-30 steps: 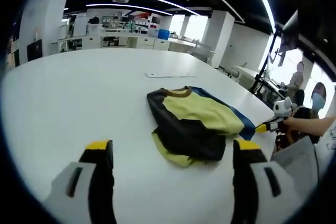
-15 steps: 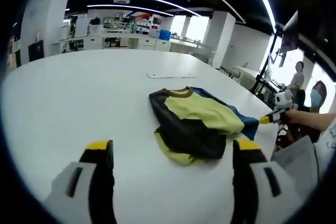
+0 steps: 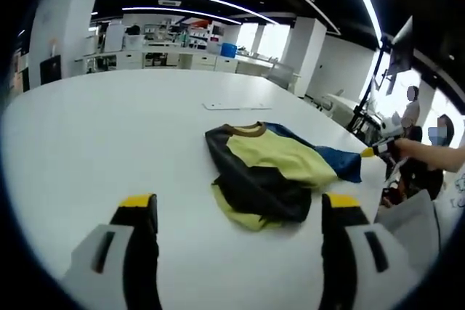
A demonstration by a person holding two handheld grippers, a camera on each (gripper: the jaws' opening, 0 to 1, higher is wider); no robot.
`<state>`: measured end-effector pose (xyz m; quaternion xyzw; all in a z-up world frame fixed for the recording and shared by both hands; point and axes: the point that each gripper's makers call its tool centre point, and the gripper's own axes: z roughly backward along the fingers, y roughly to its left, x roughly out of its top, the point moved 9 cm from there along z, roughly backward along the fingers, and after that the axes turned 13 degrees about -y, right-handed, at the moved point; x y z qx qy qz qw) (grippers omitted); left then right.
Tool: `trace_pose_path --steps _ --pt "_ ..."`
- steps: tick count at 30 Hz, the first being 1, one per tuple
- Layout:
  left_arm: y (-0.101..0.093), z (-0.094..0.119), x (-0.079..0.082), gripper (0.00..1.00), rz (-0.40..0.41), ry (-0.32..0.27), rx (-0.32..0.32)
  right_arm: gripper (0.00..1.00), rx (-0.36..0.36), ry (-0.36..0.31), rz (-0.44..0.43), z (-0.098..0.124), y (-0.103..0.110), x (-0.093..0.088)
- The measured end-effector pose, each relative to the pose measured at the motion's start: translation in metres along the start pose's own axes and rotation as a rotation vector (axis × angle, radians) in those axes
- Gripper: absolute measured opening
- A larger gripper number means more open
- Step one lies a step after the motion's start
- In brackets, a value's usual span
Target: Fold the garment on the visible template until the final outline fits inside the template.
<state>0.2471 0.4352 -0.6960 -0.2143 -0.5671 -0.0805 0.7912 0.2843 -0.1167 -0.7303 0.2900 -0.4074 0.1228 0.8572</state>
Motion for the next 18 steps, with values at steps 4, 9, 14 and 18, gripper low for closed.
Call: trace_pose_path --steps 4,9,14,18 --pt "-0.001 -0.003 0.000 0.91 -0.004 0.009 -0.007 0.00 -0.027 0.013 0.007 0.005 -0.016 0.004" --pt "-0.005 -0.006 -0.003 0.90 -0.003 0.020 -0.006 0.00 -0.058 0.036 0.011 0.009 -0.036 0.009" --pt "-0.009 -0.011 -0.002 0.90 0.000 0.025 -0.003 0.00 -0.081 0.064 0.024 0.009 -0.045 0.014" --pt "-0.012 -0.013 0.000 0.90 0.004 0.020 0.002 0.00 -0.090 0.090 0.042 0.003 -0.060 0.025"
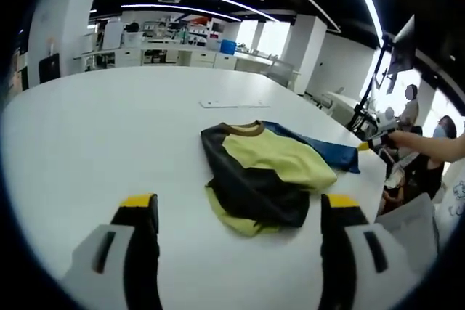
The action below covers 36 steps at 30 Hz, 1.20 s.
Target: Fold the garment on the visible template until the final outline fits inside the template.
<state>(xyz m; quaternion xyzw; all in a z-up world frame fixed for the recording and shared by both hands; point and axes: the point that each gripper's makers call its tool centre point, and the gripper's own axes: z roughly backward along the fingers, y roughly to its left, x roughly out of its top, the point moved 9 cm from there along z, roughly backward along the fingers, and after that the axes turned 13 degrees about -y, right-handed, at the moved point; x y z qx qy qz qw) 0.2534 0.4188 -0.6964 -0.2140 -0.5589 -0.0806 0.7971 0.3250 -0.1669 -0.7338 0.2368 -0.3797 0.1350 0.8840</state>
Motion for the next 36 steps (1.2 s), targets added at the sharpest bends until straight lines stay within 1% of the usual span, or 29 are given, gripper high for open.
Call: trace_pose_path --steps 6,11,14,17,20,21,22,24,26,28,30,31,34,36 --pt "0.000 0.000 -0.003 0.89 0.012 0.005 0.008 0.00 -0.041 0.015 0.004 -0.010 -0.019 0.009" --pt "0.000 0.003 -0.003 0.89 0.017 0.004 0.017 0.00 -0.052 0.032 0.002 -0.013 -0.018 0.007" --pt "0.003 0.005 -0.003 0.89 0.021 0.002 0.023 0.00 -0.057 0.032 0.007 -0.012 -0.019 0.006" --pt "0.001 0.006 -0.004 0.89 0.022 0.004 0.026 0.00 -0.055 0.024 0.010 -0.012 -0.016 0.005" --pt "0.003 0.006 -0.004 0.89 0.024 0.002 0.026 0.00 -0.058 -0.011 0.045 -0.012 -0.019 0.006" --pt "0.003 0.006 -0.004 0.89 0.024 0.002 0.026 0.07 -0.069 -0.018 0.037 -0.013 -0.021 0.006" --pt "0.003 0.006 -0.004 0.89 0.025 0.001 0.025 0.17 -0.086 -0.032 0.029 -0.013 -0.022 0.007" --pt "0.003 0.006 -0.004 0.89 0.024 0.000 0.021 0.37 -0.096 -0.050 0.045 -0.012 -0.022 0.006" --pt "0.004 0.006 -0.003 0.90 0.023 -0.002 0.019 0.45 -0.107 -0.064 0.087 -0.009 -0.020 0.004" --pt "0.004 0.006 -0.003 0.89 0.028 -0.006 0.017 0.57 -0.115 -0.068 0.103 -0.007 -0.019 0.002" --pt "0.005 0.005 -0.003 0.90 0.025 -0.005 0.016 0.64 -0.116 -0.069 0.123 -0.004 -0.014 -0.001" --pt "0.006 0.005 -0.003 0.90 0.024 -0.005 0.012 0.65 -0.121 -0.068 0.126 -0.003 -0.016 -0.001" --pt "0.005 0.004 -0.003 0.90 0.024 -0.004 0.007 0.71 -0.125 -0.085 0.123 0.000 -0.014 -0.004" --pt "0.007 0.003 -0.002 0.90 0.024 -0.008 0.003 0.78 -0.128 -0.088 0.122 0.000 -0.014 -0.004"
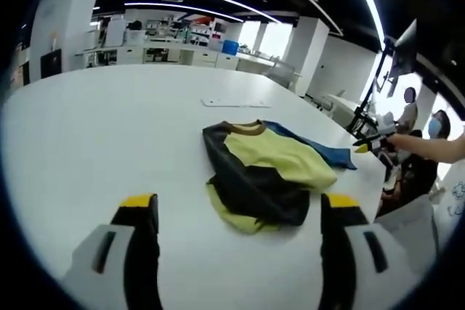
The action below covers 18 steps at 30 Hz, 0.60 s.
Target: Fold the garment on the visible template until the final outline fits inside the template.
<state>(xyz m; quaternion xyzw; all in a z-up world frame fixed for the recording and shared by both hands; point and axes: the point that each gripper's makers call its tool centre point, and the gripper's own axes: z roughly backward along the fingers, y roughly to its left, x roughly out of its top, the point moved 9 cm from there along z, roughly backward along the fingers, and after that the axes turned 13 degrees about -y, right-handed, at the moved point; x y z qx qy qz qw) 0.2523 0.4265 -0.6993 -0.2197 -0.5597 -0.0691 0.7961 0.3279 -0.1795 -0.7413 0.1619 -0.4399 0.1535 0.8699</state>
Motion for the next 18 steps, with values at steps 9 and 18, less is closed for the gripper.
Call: trace_pose_path --steps 9,18 --pt "0.001 -0.001 0.008 0.90 -0.020 -0.009 -0.010 1.00 -0.005 -0.035 0.016 0.005 0.009 -0.007" --pt "0.001 0.000 0.009 0.90 -0.034 -0.003 -0.022 0.95 0.005 -0.071 -0.010 0.011 0.016 -0.016"
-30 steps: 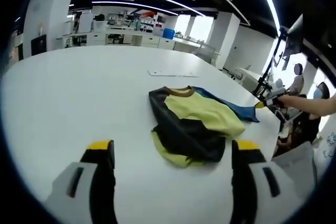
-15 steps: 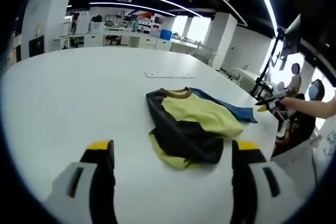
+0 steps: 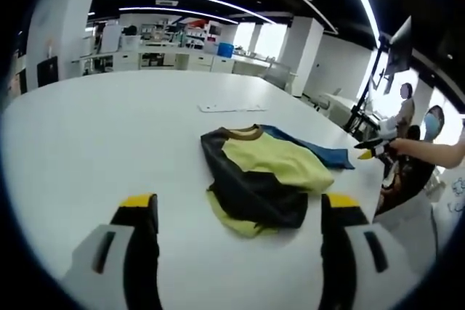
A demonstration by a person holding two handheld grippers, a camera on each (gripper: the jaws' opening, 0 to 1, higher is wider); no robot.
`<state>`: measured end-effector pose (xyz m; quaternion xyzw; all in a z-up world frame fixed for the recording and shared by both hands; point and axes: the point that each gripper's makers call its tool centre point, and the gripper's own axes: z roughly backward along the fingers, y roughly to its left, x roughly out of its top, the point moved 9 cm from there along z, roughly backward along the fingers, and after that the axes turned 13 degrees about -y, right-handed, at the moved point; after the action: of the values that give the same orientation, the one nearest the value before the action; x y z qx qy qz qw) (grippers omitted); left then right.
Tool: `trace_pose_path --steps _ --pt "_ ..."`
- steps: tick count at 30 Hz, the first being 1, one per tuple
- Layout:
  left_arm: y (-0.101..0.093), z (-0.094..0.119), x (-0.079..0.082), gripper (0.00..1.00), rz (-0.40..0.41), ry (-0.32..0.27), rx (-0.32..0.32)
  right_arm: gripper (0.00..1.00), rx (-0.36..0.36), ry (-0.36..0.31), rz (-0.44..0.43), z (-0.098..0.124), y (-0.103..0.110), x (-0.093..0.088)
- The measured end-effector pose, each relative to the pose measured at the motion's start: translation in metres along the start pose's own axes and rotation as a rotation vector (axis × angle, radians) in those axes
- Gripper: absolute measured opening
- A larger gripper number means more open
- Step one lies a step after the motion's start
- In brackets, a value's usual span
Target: Fold the garment on the visible template until the final outline fits inside the template.
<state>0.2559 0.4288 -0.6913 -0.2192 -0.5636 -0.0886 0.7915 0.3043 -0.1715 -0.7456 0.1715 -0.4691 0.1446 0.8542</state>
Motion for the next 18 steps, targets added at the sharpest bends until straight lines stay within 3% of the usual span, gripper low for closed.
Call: trace_pose_path --steps 4,10,14,18 --pt "-0.007 0.001 0.004 0.90 -0.003 -0.006 -0.003 0.93 -0.016 -0.053 -0.057 0.007 0.008 -0.005" --pt "-0.015 0.002 0.008 0.90 -0.024 0.002 -0.026 0.87 0.004 -0.066 -0.038 0.012 0.016 -0.004" --pt "-0.016 0.000 0.009 0.90 -0.016 -0.010 -0.030 0.78 0.015 -0.075 -0.044 0.016 0.021 -0.010" --pt "-0.018 0.002 0.010 0.90 -0.016 -0.014 -0.033 0.62 0.023 -0.075 -0.044 0.018 0.025 -0.019"
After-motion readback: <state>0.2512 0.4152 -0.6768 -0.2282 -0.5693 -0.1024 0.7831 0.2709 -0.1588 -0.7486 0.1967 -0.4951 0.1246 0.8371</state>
